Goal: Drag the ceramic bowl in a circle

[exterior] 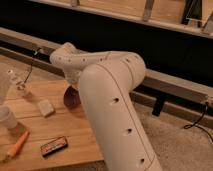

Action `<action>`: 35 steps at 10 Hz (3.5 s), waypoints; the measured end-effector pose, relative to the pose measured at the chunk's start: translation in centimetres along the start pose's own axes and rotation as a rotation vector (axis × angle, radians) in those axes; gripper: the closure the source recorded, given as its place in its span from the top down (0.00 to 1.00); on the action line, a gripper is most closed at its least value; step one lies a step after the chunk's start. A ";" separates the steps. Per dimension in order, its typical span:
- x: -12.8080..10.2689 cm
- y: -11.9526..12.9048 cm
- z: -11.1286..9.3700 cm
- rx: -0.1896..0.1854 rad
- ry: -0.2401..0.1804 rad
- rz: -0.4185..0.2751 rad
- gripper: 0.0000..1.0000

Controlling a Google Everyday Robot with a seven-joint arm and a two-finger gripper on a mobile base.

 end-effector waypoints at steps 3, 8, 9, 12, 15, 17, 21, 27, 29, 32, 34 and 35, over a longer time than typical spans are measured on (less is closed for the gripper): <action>-0.5 -0.4 1.4 0.008 0.015 0.010 0.00; -0.3 -5.2 1.6 0.061 0.028 0.092 0.00; -0.1 -6.3 1.6 0.069 0.031 0.110 0.00; 0.8 -9.0 2.0 0.092 0.048 0.152 0.00; 2.2 -11.5 2.7 0.116 0.075 0.187 0.00; 3.0 -12.7 2.8 0.130 0.086 0.203 0.00; 5.4 -14.9 2.8 0.150 0.103 0.238 0.00; 9.6 -15.9 3.5 0.189 0.140 0.226 0.00; 11.2 -15.7 3.1 0.193 0.138 0.210 0.00; 13.3 -13.7 0.9 0.161 0.075 0.162 0.00; 15.4 -12.4 -0.3 0.149 0.046 0.119 0.00; 17.0 -11.5 -0.4 0.146 0.047 0.088 0.00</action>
